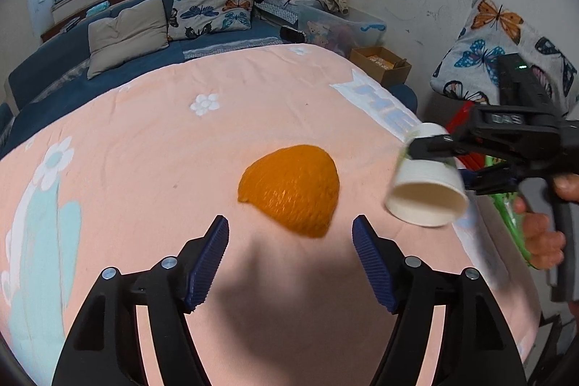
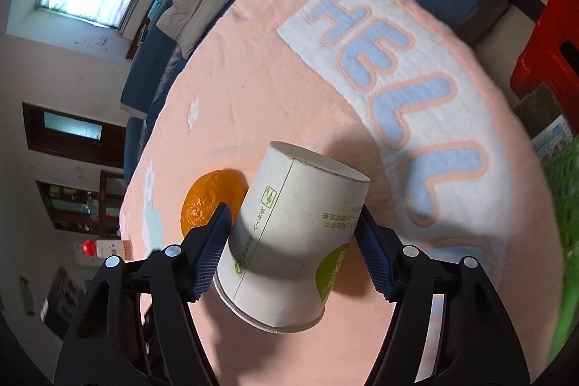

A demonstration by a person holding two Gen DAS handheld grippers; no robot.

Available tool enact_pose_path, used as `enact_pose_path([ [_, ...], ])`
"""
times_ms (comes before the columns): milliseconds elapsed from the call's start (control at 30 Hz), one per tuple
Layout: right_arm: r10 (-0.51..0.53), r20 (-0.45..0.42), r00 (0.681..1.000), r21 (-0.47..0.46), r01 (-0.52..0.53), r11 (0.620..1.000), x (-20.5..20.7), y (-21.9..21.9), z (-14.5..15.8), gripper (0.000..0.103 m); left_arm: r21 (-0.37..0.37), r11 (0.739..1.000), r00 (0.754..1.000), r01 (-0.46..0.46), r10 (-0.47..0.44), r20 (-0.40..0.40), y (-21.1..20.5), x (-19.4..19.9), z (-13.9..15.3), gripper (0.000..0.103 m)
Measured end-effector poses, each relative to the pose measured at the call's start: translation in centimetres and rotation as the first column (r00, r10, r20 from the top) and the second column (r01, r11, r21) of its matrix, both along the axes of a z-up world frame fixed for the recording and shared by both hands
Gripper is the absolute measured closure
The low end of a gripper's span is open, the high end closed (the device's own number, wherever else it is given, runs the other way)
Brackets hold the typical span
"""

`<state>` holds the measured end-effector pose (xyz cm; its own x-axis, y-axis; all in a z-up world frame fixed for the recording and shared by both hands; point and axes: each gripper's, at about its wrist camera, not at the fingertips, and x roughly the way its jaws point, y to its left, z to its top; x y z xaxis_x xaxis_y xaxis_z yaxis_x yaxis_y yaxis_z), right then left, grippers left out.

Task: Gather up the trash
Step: 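Grasp the orange peel with the left tool while the right tool holds the cup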

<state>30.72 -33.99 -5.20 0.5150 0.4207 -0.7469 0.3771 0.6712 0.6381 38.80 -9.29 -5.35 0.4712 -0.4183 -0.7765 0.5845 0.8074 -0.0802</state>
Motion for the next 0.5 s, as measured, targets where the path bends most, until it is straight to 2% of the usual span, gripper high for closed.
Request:
enact_pose_path([
  [167, 0.017, 0.027, 0.999, -0.010, -0.017, 1.000, -1.0, -1.0, 0.7, 0.037, 0.038, 0.999, 1.000, 0.027, -0.027, -0.011, -2.1, 1.4, -0.9, 0.034],
  [500, 0.093, 0.082, 0.992, -0.106, -0.084, 0.991, -1.8, -0.5, 2.4, 0.037, 0.071, 0.997, 0.999, 0.040, -0.039, -0.021, -4.1, 3.6, -2.0, 0.028],
])
